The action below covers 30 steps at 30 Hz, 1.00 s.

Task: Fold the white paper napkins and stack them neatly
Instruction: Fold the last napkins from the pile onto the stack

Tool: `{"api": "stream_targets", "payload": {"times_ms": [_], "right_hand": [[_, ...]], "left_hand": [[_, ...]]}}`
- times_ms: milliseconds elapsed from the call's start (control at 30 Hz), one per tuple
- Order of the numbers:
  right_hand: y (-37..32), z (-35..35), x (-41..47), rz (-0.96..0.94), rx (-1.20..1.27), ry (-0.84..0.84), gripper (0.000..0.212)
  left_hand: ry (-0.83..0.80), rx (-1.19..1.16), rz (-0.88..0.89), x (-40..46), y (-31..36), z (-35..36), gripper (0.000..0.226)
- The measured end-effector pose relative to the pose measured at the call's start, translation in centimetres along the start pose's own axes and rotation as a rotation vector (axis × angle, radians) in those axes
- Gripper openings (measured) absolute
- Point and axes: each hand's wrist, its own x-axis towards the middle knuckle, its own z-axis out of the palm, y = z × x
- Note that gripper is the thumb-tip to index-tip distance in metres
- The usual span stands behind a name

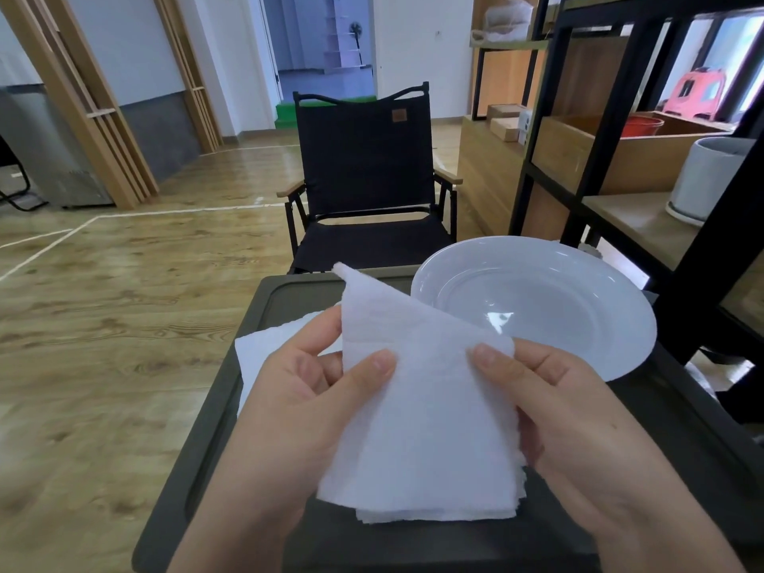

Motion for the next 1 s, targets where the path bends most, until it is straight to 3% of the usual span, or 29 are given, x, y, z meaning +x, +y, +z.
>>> {"api": "stream_targets", "payload": {"times_ms": [133,233,333,433,567,700,833,1000], "right_hand": [[-0.2,0.0,-0.1,-0.163,-0.064,0.115,0.021],[-0.4,0.1,-0.2,-0.29,-0.182,0.146,0.034],[-0.4,0.1,-0.4,-0.355,-0.272,0.145,0.047],[0.0,-0.3,-0.2,-0.401,-0.392,0.156,0.057],[0.0,-0.3,0.0,-0.356,-0.4,0.155,0.054],[-0.3,-0.5,0.3,-0.174,-0.263,0.228,0.049],[0.1,-0.6,0.7,-0.056,-0.356,0.225,0.024],[-0.3,-0.5,0.2,-0.046,-0.412,0.216,0.041]], "left_hand": [[0.038,0.109,0.018,-0.1,0.0,0.0,0.031],[0.083,0.174,0.051,0.1,-0.1,0.0,0.033],[0.105,0.11,0.065,0.5,-0.7,-0.5,0.021],[0.085,0.044,0.078,0.3,-0.5,-0.5,0.028],[0.152,0.172,0.008,0.1,-0.3,0.1,0.042],[0.158,0.21,0.009,0.1,-0.4,0.4,0.015],[0.125,0.198,-0.041,-0.1,-0.1,0.2,0.028],[0.054,0.284,-0.175,-0.3,0.4,-0.5,0.034]]}}
